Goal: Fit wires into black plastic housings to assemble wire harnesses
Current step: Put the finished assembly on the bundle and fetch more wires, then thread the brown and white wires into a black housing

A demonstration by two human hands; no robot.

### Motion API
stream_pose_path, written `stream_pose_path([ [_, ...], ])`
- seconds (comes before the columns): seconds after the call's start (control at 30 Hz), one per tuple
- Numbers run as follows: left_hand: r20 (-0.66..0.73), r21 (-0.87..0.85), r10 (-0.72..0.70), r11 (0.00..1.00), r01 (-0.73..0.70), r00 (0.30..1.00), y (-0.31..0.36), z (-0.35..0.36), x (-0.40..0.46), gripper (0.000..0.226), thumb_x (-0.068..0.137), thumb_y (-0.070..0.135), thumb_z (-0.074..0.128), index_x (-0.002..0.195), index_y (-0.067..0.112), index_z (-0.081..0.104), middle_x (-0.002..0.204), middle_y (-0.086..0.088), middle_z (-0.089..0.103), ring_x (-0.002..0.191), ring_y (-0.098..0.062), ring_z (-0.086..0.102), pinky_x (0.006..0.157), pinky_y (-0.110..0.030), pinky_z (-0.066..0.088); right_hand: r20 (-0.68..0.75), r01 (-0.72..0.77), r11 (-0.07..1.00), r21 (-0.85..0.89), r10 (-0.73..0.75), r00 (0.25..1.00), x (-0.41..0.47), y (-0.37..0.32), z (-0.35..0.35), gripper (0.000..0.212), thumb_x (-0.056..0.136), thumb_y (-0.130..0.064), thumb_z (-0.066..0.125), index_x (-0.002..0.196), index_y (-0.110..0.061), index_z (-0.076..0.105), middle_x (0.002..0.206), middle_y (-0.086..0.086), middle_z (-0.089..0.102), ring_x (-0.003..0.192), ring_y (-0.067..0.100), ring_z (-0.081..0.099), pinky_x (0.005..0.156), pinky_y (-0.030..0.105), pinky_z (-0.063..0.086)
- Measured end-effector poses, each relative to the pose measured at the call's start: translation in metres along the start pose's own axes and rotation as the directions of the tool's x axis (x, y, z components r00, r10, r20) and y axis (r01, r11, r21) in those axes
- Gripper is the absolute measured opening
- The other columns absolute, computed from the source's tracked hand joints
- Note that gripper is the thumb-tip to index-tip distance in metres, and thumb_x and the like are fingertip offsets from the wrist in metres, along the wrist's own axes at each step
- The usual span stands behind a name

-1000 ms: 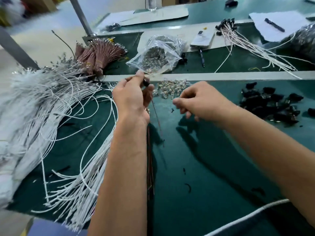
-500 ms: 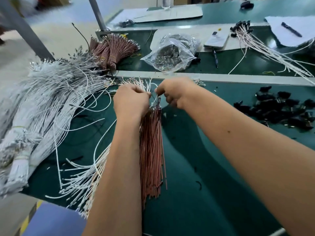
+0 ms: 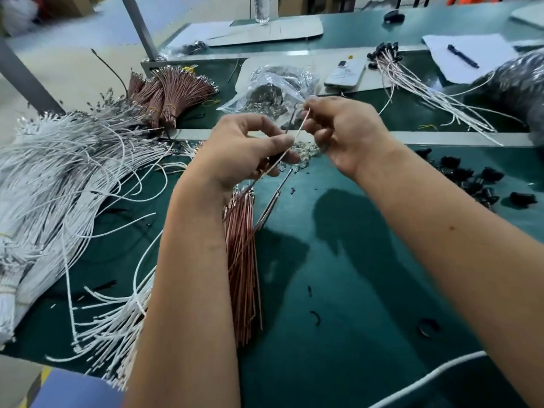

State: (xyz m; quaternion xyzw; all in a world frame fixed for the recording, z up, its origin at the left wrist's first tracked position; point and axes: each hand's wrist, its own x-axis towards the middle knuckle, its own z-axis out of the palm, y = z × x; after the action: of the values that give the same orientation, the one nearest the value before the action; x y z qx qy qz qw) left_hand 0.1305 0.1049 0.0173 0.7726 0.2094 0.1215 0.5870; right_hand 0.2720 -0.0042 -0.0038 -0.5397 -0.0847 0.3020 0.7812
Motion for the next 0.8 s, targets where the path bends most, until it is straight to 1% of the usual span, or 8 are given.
stream_pose_path([
  [0.23, 0.360, -0.151, 0.059, 0.989, -0.004, 0.931, 0.011, 0.031, 0.002, 0.017, 0.075, 0.022, 0.079, 0.078, 0.016, 0.063, 0.080, -0.011, 0.075, 0.052, -0.014, 0.057, 0.046, -0.015, 0.043, -0.235, 0.129, 0.963, 0.235, -0.073, 0.969, 0.004, -0.045, -0.071, 0.017, 0.102, -0.005, 0.061, 0.085, -0.004, 0.063, 0.074, 0.006, 0.061, 0.050, 0.005, 0.056, 0.044, 0.013, 0.044],
  [0.37, 0.424, -0.227, 0.071, 0.973, 0.030, 0.903, 0.015, 0.087, 0.013, 0.020, 0.085, 0.009, 0.076, 0.075, 0.016, 0.061, 0.075, -0.008, 0.073, 0.053, -0.016, 0.054, 0.048, -0.017, 0.044, -0.296, 0.219, 0.939, 0.266, -0.137, 0.945, -0.002, -0.065, -0.117, 0.019, 0.103, -0.007, 0.061, 0.084, -0.002, 0.064, 0.073, 0.007, 0.064, 0.054, 0.007, 0.060, 0.048, 0.014, 0.048],
  [0.47, 0.360, -0.318, -0.006, 0.939, 0.129, 0.933, 0.012, 0.126, 0.024, 0.022, 0.088, 0.009, 0.074, 0.073, 0.016, 0.060, 0.073, -0.006, 0.073, 0.050, -0.013, 0.053, 0.048, -0.017, 0.043, -0.340, 0.254, 0.961, 0.110, -0.204, 0.918, -0.010, -0.067, -0.141, 0.012, 0.099, -0.012, 0.067, 0.096, -0.001, 0.064, 0.087, 0.012, 0.065, 0.060, 0.012, 0.067, 0.055, 0.016, 0.053],
  [0.53, 0.277, -0.340, -0.095, 0.921, 0.190, 0.956, 0.005, 0.141, 0.029, 0.022, 0.091, 0.009, 0.072, 0.075, 0.015, 0.058, 0.071, -0.005, 0.074, 0.047, -0.011, 0.055, 0.046, -0.016, 0.041, -0.396, 0.225, 0.953, -0.202, -0.289, 0.871, -0.018, -0.062, -0.154, 0.014, 0.097, -0.011, 0.072, 0.099, -0.002, 0.062, 0.094, 0.013, 0.062, 0.064, 0.016, 0.067, 0.062, 0.025, 0.059],
  [0.6, 0.156, -0.314, -0.139, 0.932, 0.183, 0.978, -0.005, 0.149, 0.034, 0.019, 0.092, 0.009, 0.071, 0.079, 0.012, 0.058, 0.072, -0.008, 0.074, 0.046, -0.011, 0.056, 0.042, -0.016, 0.041, -0.376, 0.131, 0.807, -0.576, -0.403, 0.834, -0.034, -0.055, -0.164, 0.013, 0.095, -0.017, 0.074, 0.094, -0.010, 0.063, 0.093, 0.013, 0.067, 0.063, 0.019, 0.068, 0.059, 0.034, 0.060],
  [0.67, 0.053, -0.314, -0.133, 0.939, 0.143, 0.990, -0.016, 0.149, 0.037, 0.016, 0.093, 0.011, 0.072, 0.082, 0.010, 0.059, 0.075, -0.009, 0.075, 0.048, -0.013, 0.058, 0.044, -0.018, 0.044, -0.174, 0.105, 0.534, -0.839, -0.446, 0.878, -0.052, -0.051, -0.165, 0.014, 0.093, -0.023, 0.074, 0.082, -0.016, 0.069, 0.074, 0.008, 0.073, 0.053, 0.019, 0.068, 0.049, 0.032, 0.055],
  [0.73, 0.002, -0.342, -0.121, 0.933, 0.115, 0.993, -0.023, 0.147, 0.038, 0.017, 0.093, 0.015, 0.072, 0.082, 0.011, 0.060, 0.076, -0.008, 0.076, 0.051, -0.014, 0.059, 0.051, -0.020, 0.048, 0.045, 0.121, 0.297, -0.947, -0.249, 0.967, -0.070, -0.052, -0.156, 0.019, 0.093, -0.027, 0.073, 0.076, -0.019, 0.071, 0.061, 0.002, 0.071, 0.045, 0.016, 0.066, 0.042, 0.026, 0.049],
  [0.8, -0.023, -0.356, -0.099, 0.931, 0.085, 0.995, -0.029, 0.145, 0.038, 0.018, 0.093, 0.017, 0.072, 0.080, 0.013, 0.060, 0.078, -0.007, 0.076, 0.053, -0.014, 0.062, 0.054, -0.021, 0.049, 0.104, 0.102, 0.050, -0.994, 0.037, 0.994, -0.081, -0.052, -0.140, 0.028, 0.095, -0.035, 0.070, 0.073, -0.017, 0.071, 0.058, 0.001, 0.072, 0.044, 0.014, 0.067, 0.040, 0.022, 0.046],
])
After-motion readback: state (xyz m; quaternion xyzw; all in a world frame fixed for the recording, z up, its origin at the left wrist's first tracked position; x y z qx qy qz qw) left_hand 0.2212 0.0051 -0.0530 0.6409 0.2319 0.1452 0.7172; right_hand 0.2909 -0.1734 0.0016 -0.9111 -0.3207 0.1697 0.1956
